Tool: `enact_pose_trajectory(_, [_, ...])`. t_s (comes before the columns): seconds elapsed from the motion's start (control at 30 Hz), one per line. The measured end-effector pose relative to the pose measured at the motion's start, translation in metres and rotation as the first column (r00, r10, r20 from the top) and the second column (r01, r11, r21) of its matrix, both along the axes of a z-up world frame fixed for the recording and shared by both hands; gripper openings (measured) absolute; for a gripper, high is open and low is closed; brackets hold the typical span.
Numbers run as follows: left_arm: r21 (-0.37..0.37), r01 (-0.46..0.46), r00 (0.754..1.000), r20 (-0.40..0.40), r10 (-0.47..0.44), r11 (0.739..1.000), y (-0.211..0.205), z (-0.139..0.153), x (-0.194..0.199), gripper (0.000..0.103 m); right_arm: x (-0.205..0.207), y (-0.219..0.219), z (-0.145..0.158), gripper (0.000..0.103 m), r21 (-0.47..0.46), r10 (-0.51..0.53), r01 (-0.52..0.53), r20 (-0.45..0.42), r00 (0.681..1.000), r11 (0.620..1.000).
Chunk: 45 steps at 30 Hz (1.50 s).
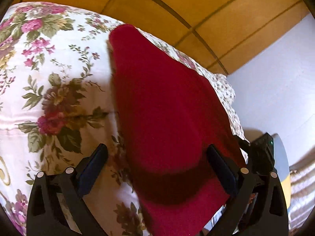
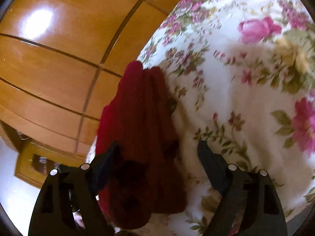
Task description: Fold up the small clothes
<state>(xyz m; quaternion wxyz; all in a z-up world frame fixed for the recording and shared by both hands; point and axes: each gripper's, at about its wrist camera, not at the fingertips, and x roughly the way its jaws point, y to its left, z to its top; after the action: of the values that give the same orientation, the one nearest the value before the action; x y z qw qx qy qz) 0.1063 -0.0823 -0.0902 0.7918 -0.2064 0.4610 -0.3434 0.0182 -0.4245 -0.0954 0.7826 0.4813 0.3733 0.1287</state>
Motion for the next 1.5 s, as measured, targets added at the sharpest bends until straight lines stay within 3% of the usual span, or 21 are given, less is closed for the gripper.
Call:
enact_pose_trajectory(0.1, [-0.033, 0.037, 0.999, -0.017, -0.037, 0.999, -0.005, -0.003, 0.0, 0.079, 0.005, 0.003, -0.001, 0.081, 0.008, 0.017, -0.017, -0.004, 1.0, 1.0])
enact_pose_trajectory(0.3, [-0.015, 0.06, 0.998, 0.01, -0.06, 0.998, -0.017, -0.002, -0.002, 0.071, 0.029, 0.018, 0.001, 0.079, 0.001, 0.024, -0.024, -0.007, 1.0, 1.0])
enact_pose_trajectory(0.37, [-0.017, 0.065, 0.998, 0.011, -0.065, 0.998, -0.016, -0.001, -0.003, 0.066, 0.037, 0.026, 0.003, 0.078, -0.048, 0.02, -0.021, -0.021, 1.0, 0.999])
enact_pose_trajectory(0.43, [-0.012, 0.07, 0.997, 0.023, -0.069, 0.997, -0.01, 0.002, -0.005, 0.06, 0.043, 0.036, 0.007, 0.066, -0.103, 0.027, -0.029, -0.023, 0.999, 0.994])
enact_pose_trajectory(0.53, [-0.009, 0.068, 0.997, 0.034, -0.067, 0.998, -0.002, 0.005, -0.007, 0.056, 0.041, 0.043, 0.006, 0.055, -0.08, 0.026, -0.026, -0.003, 1.0, 0.996])
enact_pose_trajectory(0.83, [0.042, 0.038, 0.992, 0.12, -0.043, 0.998, 0.022, 0.022, -0.034, 0.054, 0.026, 0.072, 0.024, 0.051, -0.083, 0.074, -0.068, 0.08, 0.994, 0.994])
enact_pose_trajectory(1.07, [0.05, -0.07, 0.987, 0.147, 0.062, 0.996, 0.077, 0.026, -0.062, 0.054, 0.029, 0.128, 0.039, 0.051, -0.121, 0.199, -0.183, 0.139, 0.97, 0.976])
enact_pose_trajectory(1.3, [0.107, -0.202, 0.957, 0.232, 0.174, 0.973, 0.121, 0.037, -0.087, 0.054, 0.047, 0.188, 0.045, 0.051, -0.139, 0.318, -0.296, 0.186, 0.93, 0.945])
enact_pose_trajectory(1.5, [0.107, -0.297, 0.925, 0.278, 0.259, 0.949, 0.158, 0.047, -0.085, 0.054, 0.071, 0.227, 0.056, 0.051, -0.155, 0.381, -0.354, 0.224, 0.897, 0.923])
